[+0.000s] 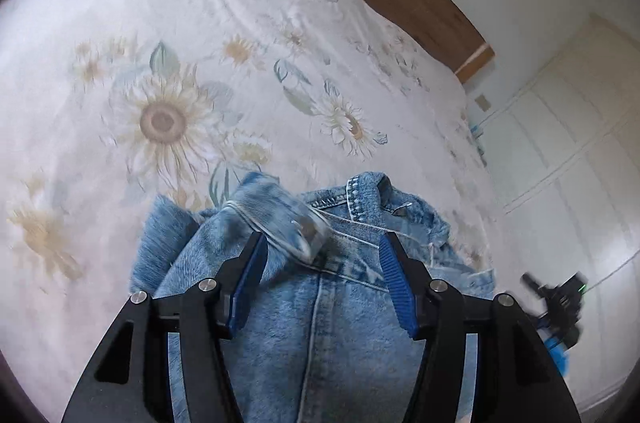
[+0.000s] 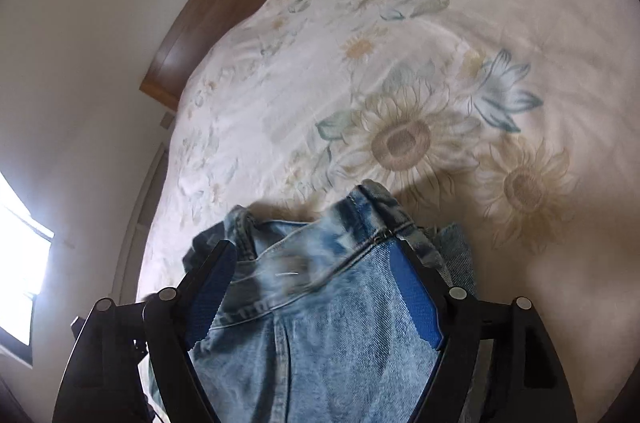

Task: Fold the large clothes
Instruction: 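Lay the hem down near the collar and open both tools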

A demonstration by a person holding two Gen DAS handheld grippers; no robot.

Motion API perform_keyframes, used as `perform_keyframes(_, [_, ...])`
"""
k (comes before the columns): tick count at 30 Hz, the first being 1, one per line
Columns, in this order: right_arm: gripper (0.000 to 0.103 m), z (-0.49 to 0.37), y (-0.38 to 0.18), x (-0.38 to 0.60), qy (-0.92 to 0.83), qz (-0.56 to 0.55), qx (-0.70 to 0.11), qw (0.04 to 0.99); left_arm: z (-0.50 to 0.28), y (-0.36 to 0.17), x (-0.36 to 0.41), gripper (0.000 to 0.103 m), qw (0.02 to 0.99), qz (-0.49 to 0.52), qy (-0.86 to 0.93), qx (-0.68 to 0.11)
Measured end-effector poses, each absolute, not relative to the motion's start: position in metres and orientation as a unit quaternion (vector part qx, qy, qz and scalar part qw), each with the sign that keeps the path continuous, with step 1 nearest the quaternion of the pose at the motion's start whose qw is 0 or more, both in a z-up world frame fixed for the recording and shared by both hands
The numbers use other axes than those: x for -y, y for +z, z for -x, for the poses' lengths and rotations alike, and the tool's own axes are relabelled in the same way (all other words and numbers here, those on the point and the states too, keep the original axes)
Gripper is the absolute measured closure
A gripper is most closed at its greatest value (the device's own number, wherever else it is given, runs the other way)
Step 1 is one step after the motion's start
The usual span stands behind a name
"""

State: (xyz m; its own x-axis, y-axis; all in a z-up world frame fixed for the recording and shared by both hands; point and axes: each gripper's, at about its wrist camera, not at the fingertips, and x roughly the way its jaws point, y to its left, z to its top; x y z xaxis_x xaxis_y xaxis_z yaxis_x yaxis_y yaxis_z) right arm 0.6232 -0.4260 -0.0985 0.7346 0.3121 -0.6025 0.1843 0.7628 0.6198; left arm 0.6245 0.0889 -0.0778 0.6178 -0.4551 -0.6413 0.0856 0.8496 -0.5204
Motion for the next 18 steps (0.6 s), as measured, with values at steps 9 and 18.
perform_keyframes(9, [0.023,-0.638,-0.086,0.303,0.107,-0.115,-0.435,0.887,-0.624,-0.081,-0.021,0.049,0.886,0.057,-0.155,-0.434])
perform_keyframes(18, [0.023,-0.681,-0.151,0.243,0.084,0.033,-0.492,0.866,-0.659,-0.144,-0.038,0.049,0.883,0.002,-0.074,-0.464])
